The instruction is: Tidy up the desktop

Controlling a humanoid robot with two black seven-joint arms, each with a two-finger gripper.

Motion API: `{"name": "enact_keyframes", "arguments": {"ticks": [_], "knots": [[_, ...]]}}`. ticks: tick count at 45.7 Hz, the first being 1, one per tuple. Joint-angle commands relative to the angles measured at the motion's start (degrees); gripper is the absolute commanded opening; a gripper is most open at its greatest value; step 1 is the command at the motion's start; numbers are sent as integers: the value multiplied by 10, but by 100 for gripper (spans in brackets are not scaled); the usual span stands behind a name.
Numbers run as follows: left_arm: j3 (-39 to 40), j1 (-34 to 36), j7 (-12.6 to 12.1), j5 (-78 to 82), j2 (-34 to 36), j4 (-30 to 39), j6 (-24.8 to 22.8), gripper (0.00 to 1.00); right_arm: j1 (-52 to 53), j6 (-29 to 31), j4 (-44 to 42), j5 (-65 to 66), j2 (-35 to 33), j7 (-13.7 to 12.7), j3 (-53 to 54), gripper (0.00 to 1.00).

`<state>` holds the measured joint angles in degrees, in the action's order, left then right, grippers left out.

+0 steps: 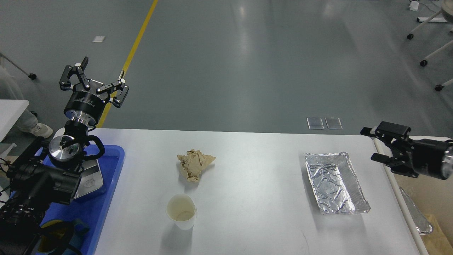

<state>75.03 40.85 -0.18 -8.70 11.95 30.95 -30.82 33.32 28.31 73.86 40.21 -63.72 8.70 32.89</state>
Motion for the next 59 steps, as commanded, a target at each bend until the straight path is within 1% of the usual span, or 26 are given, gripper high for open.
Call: {"name": "enact_keyframes", "arguments": {"ticks": [1,11,18,26,31,37,44,47,52,59], "knots": [[0,-4,0,1,-4,0,0,96,1,16,61,30,-90,0,-2,100],[0,-4,-1,3,-4,1,0,96,-3,24,137,69,-199,2,0,100],[-1,-5,-2,3,-4,1,0,96,3,45,177,78,-272,16,3,100],[-1,-9,-3,3,-4,1,1,96,3,57,189,78,-300,17,5,100],[-1,-9,-3,3,-4,1,1,96,3,61,189,77,-301,17,4,100],[-1,-9,-3,3,-5,1,1,96,-9,61,188,72,-293,8,4,100],[-1,-9,-3,3,-7,1,1,96,-33,53,181,46,-238,-3,0,100],[-1,-9,-3,3,-11,1,1,96,-64,45,176,31,-208,-3,0,100],[-1,-9,-3,3,-13,1,1,96,-103,-1,174,28,-176,-3,0,100],[-2,-11,-3,3,-13,1,2,96,-131,-18,173,18,-139,-3,-3,100]]}}
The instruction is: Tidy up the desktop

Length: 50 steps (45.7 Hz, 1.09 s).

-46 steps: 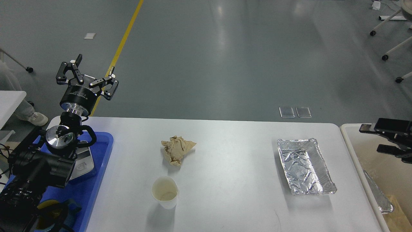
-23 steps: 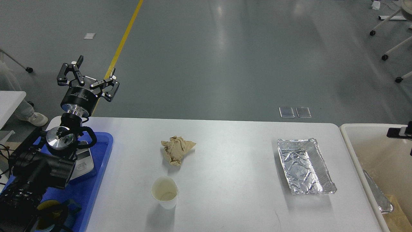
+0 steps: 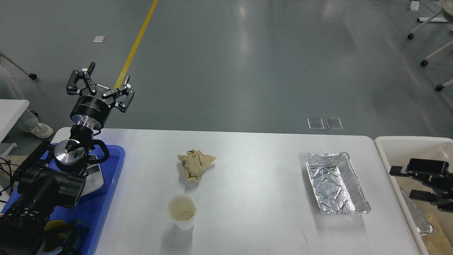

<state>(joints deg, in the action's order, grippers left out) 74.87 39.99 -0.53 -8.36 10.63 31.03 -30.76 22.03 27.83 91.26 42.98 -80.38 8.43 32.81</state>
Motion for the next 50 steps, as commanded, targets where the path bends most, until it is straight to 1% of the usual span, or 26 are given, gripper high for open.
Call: {"name": "enact_keyframes", "arguments": {"ticks": [1,4,6,7,13,15,17,23,29,32,40,50], "knots": [[-1,-3,0,0,0,-1,0,96,-21,-15,-5,-13,34,0,-3,100],[-1,-4,0,0,0,0,0,96,-24,-14,-22,-28,49,-3,-6,100],[-1,-4,0,0,0,0,0,96,-27,-12,-32,-41,60,-11,-9,100],[-1,-5,0,0,0,0,1,96,-28,-12,-35,-49,65,-22,-14,100],[-1,-10,-1,0,0,0,0,96,-28,-13,-60,-113,105,-109,-32,100],[-1,-11,0,0,0,-1,1,96,-28,-13,-71,-133,119,-126,-33,100],[-1,-11,0,0,0,-1,1,96,-28,-14,-80,-146,132,-137,-34,100],[-13,-11,0,0,1,0,3,96,-28,-24,-99,-163,163,-148,-34,100],[-20,-11,0,0,2,0,4,96,-27,-51,-128,-192,202,-177,-43,100],[-20,-11,0,0,2,-1,4,96,-27,-56,-142,-194,223,-185,-46,100],[-20,-9,0,0,2,0,5,96,-27,-102,-164,-192,268,-185,-49,100],[-20,-6,0,0,2,0,6,96,-16,-122,-226,-187,313,-182,-49,100]]}}
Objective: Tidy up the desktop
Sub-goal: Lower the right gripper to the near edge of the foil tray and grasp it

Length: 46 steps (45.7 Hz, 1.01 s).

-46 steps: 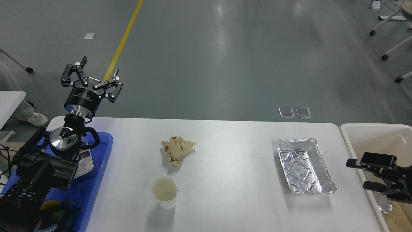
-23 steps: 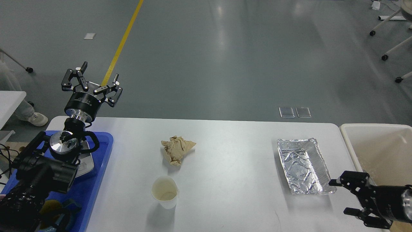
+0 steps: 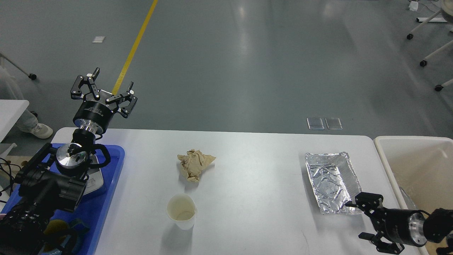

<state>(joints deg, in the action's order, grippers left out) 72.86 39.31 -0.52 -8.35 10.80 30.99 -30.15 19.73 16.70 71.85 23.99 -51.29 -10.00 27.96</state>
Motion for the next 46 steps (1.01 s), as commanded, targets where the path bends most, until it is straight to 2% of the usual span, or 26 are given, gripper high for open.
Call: {"name": "enact_keyframes", "arguments": {"ticks": [1,10,14,16,21,26,32,43,46], "knots": [[0,1,0,0,1,0,0,96,8,-12,-38,4,27,2,0,100],[0,1,0,0,1,0,0,96,19,-16,-76,9,58,5,-2,100],[0,1,0,0,2,0,0,96,21,-17,-96,16,70,7,-2,97],[-1,1,0,0,2,0,-1,96,22,-18,-101,18,74,7,-2,92],[0,1,0,0,2,-1,-1,96,25,-18,-103,22,77,7,-3,70],[0,1,0,0,3,-1,-1,96,28,-18,-107,26,77,9,-12,64],[0,1,0,0,2,-1,-2,96,32,-18,-110,35,78,11,-13,63],[0,-2,0,0,4,0,-3,96,36,-16,-111,34,79,18,-12,47],[0,-2,0,0,4,0,-3,96,36,-14,-111,35,80,24,-12,46]]}}
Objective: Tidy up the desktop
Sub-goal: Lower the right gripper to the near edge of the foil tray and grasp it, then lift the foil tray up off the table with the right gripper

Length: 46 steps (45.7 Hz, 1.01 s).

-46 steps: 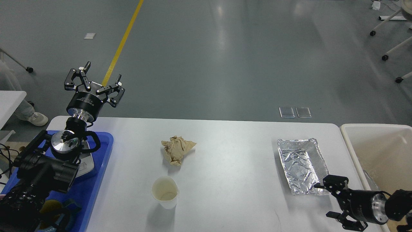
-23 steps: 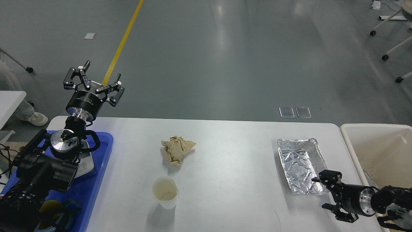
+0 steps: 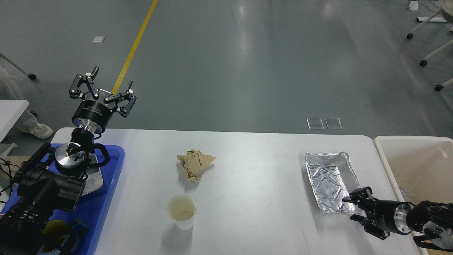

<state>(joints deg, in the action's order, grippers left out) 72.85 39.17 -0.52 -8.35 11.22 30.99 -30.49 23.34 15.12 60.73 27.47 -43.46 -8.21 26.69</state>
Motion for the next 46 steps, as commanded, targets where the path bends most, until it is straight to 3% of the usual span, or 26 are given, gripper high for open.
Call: {"name": "enact_keyframes", "arguments": {"ticks": [1,6,9,18,33,46], "knots": [[0,-1,0,0,0,0,0,96,0,2,0,0,2,6,0,46],[0,-1,0,0,0,-1,1,96,0,2,-1,0,7,7,0,41],[-1,-1,0,0,0,-1,0,96,0,6,-4,0,7,6,-1,27],[-1,3,0,0,1,-1,3,96,4,12,-4,0,7,5,-1,1],[-1,-2,0,0,1,-1,0,96,10,14,-4,39,7,1,1,0],[-2,-3,0,0,2,0,-3,96,55,20,5,67,-15,13,1,0]]}}
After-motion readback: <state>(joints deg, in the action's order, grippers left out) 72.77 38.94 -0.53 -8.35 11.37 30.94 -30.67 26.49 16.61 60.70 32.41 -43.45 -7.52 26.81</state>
